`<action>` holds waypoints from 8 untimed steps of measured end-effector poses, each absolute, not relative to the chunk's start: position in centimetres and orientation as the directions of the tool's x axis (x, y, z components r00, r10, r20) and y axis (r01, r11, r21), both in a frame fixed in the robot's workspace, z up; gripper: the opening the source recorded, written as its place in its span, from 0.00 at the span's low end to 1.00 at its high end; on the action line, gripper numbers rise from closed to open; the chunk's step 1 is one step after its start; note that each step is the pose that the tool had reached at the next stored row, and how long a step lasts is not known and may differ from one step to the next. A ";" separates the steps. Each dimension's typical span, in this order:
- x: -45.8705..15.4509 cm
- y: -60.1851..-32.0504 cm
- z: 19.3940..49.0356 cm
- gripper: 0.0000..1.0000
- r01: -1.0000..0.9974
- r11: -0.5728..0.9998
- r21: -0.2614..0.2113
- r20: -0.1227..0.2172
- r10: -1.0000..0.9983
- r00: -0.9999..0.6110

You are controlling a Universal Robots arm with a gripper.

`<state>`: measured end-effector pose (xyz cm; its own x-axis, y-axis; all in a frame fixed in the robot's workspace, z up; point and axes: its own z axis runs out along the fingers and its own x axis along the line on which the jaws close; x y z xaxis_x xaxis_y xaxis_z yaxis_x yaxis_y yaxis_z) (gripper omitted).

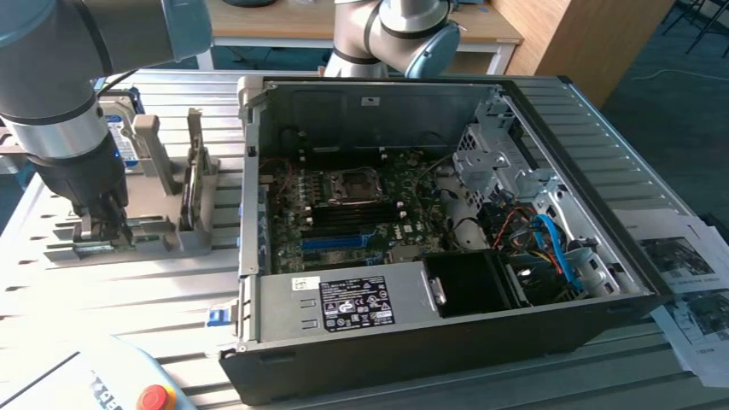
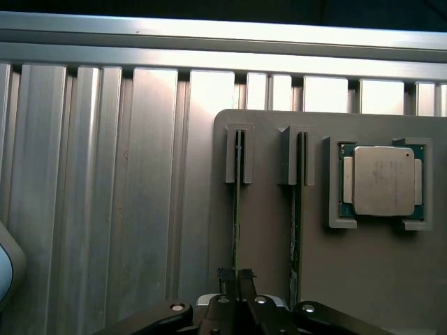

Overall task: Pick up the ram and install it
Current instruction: 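Pick up the ram and move it above insertion slot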

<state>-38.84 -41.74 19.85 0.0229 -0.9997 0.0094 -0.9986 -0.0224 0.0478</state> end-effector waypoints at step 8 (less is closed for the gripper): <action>-38.8 -41.7 19.9 0.12 -0.999 -0.022 0.048 0.009 -1.000 0.023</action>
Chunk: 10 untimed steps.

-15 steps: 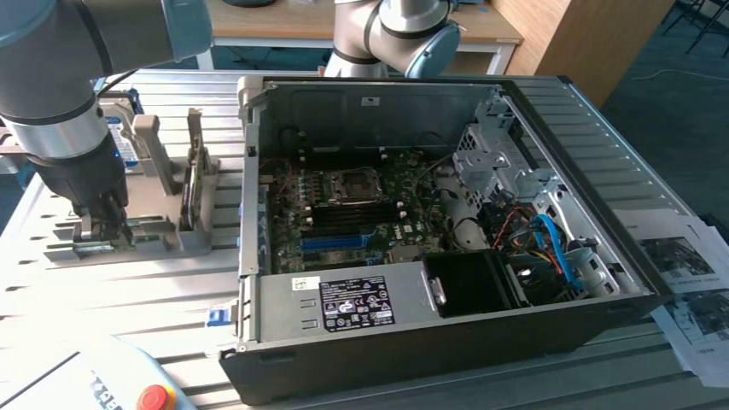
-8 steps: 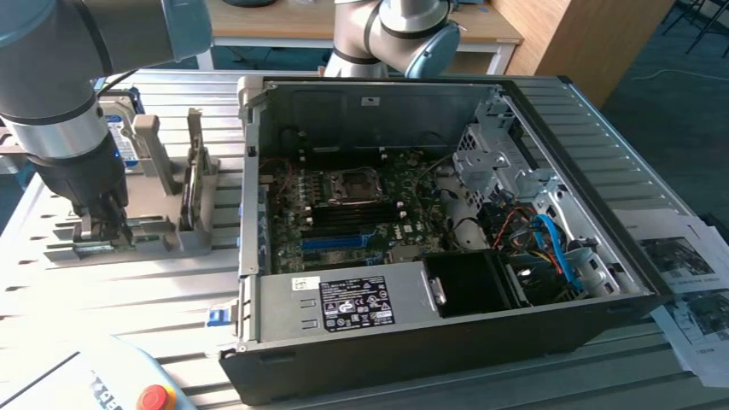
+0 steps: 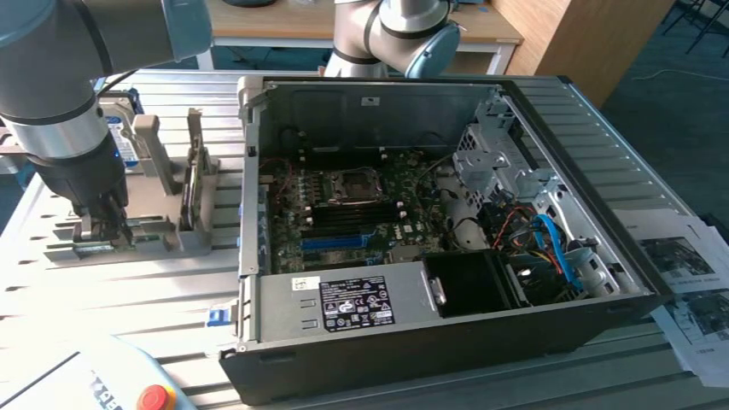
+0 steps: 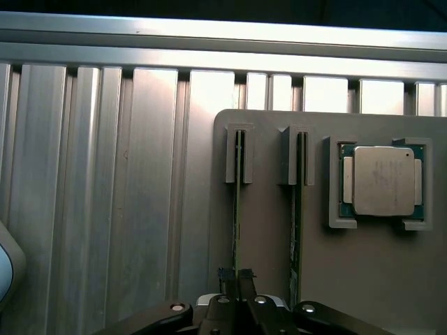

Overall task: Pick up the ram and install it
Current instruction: 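Pick up the ram and move it above insertion slot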

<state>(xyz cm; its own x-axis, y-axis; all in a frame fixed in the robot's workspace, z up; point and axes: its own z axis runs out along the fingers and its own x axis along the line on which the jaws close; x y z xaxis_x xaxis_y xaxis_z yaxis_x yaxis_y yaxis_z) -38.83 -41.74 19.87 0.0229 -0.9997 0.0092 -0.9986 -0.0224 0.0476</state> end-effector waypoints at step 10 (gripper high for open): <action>-38.8 -41.7 20.2 0.12 -0.999 -0.022 0.048 0.009 -1.000 0.023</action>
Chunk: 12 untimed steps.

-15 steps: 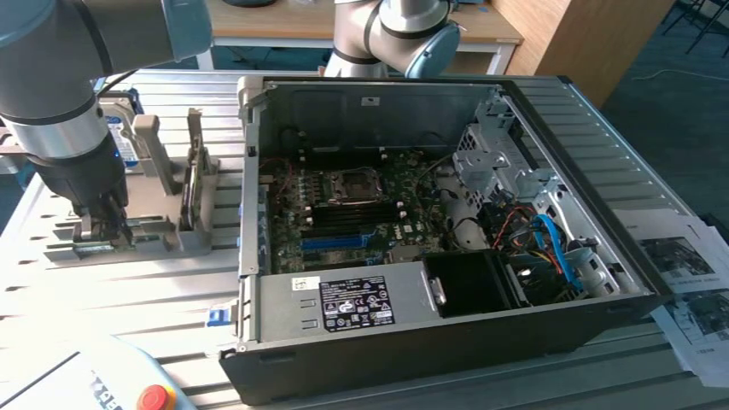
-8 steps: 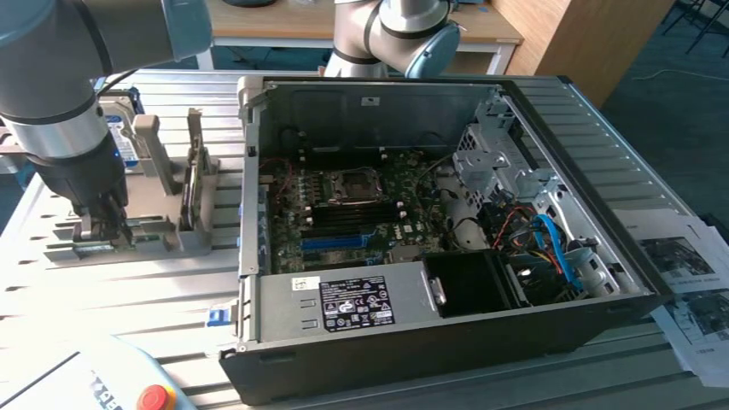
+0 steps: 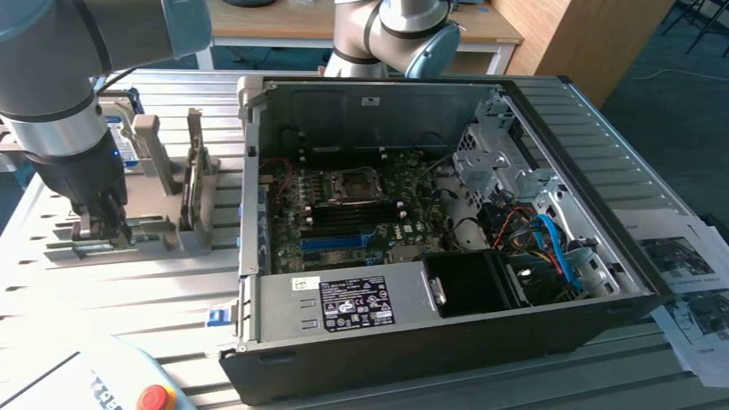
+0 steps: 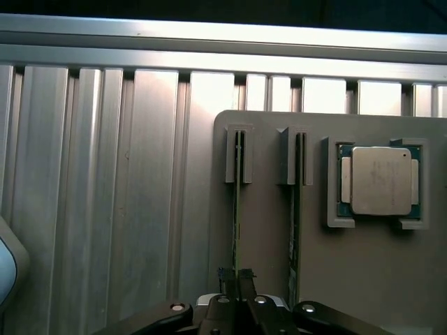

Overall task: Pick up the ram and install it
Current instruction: 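Pick up the ram and move it above insertion slot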

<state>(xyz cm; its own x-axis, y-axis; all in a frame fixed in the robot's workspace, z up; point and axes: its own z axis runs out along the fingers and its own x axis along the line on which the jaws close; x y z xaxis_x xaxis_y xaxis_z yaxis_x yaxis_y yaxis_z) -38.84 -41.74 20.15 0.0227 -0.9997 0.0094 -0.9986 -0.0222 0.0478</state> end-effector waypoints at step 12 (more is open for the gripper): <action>-38.8 -41.7 21.1 0.12 -0.999 -0.021 0.048 0.009 -1.000 0.021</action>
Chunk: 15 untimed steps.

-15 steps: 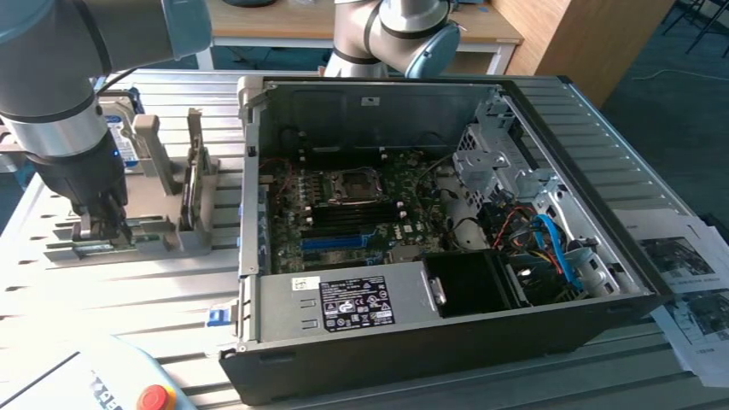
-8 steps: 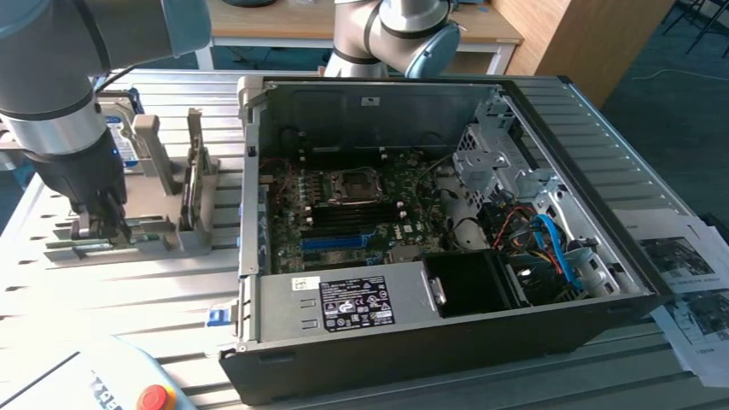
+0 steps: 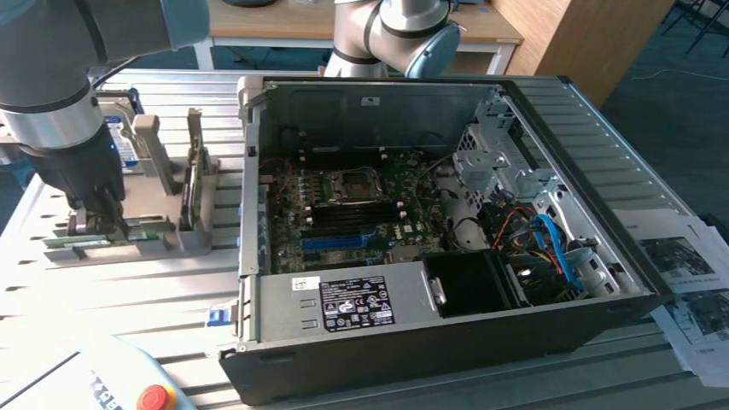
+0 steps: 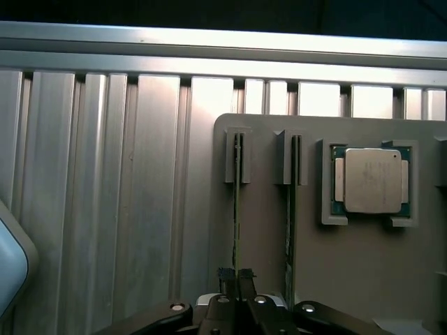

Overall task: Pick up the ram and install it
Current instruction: 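Pick up the ram and move it above insertion slot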

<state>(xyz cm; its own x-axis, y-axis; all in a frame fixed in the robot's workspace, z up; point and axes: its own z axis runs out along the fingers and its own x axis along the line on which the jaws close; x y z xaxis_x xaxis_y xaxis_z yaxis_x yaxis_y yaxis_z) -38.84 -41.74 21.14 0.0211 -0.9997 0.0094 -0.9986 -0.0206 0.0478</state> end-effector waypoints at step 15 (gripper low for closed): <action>-38.8 -41.7 22.6 0.12 -0.999 -0.018 0.048 0.009 -1.000 0.019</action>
<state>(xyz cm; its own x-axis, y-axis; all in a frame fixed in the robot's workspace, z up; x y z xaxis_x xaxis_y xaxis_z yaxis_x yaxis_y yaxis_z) -38.84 -41.74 22.65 0.0188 -0.9998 0.0094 -0.9987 -0.0183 0.0478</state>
